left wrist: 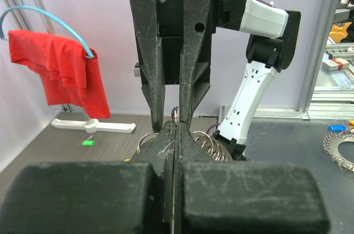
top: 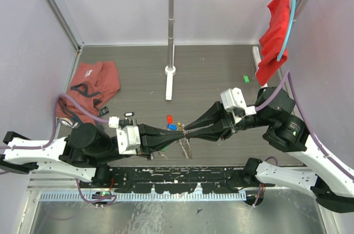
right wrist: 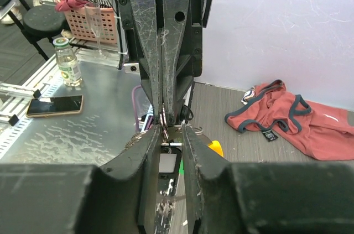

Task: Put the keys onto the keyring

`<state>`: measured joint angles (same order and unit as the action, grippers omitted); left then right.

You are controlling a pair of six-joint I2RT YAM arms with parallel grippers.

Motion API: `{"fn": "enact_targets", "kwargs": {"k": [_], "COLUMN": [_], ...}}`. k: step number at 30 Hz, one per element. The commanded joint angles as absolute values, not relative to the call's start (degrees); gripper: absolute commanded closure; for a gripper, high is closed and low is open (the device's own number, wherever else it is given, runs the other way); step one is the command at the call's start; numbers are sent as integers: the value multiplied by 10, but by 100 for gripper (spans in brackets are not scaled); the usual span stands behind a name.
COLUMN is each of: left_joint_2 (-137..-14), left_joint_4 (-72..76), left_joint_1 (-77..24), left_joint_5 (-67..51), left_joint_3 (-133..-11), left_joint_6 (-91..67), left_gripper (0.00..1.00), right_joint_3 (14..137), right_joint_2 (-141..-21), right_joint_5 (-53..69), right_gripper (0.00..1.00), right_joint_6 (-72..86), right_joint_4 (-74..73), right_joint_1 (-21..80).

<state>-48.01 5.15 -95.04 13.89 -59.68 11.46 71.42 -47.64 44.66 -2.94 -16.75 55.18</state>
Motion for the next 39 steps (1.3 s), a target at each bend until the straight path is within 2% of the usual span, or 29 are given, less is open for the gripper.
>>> {"fn": "enact_targets", "kwargs": {"k": [1, 8, 11, 17, 22, 23, 24, 27, 30, 36, 39], "left_joint_2": [-475, -478, -478, -472, -471, -471, -470, -457, -440, -446, -452], "left_joint_4": [96, 96, 90, 38, -67, -89, -109, -149, -166, -199, -191], "left_joint_1": [-952, -952, -952, -952, -952, -950, -946, -926, -895, -838, -803], "left_joint_5": [139, 140, 145, 172, 231, 242, 250, 246, 225, 148, 93], "left_joint_3": [-594, -595, -597, -609, -639, -646, -652, -657, -648, -648, -636], "left_joint_6": [110, 112, 112, 100, 81, 77, 72, 60, 58, 54, 42], "left_gripper": [100, 100, 99, 61, 37, 27, 25, 26, 39, 56, 56], "right_joint_3": [715, 719, 727, 780, 803, 808, 814, 838, 866, 920, 938], "right_joint_2": [-476, -477, -475, -490, -511, -517, -524, -551, -584, -636, -646], "right_joint_5": [446, 443, 427, 375, 311, 298, 286, 262, 235, 212, 206], "right_gripper": [74, 98, 99, 99, 99, 99, 99, 99, 99, 99, 99], "right_joint_6": [-28, -29, -37, -72, -93, -97, -103, -125, -148, -175, -173], "right_joint_4": [-145, -147, -163, -259, -343, -359, -378, -436, -508, -592, -608], "right_joint_1": [554, 553, 553, 553, 554, 553, 553, 554, 554, 555, 565]}}
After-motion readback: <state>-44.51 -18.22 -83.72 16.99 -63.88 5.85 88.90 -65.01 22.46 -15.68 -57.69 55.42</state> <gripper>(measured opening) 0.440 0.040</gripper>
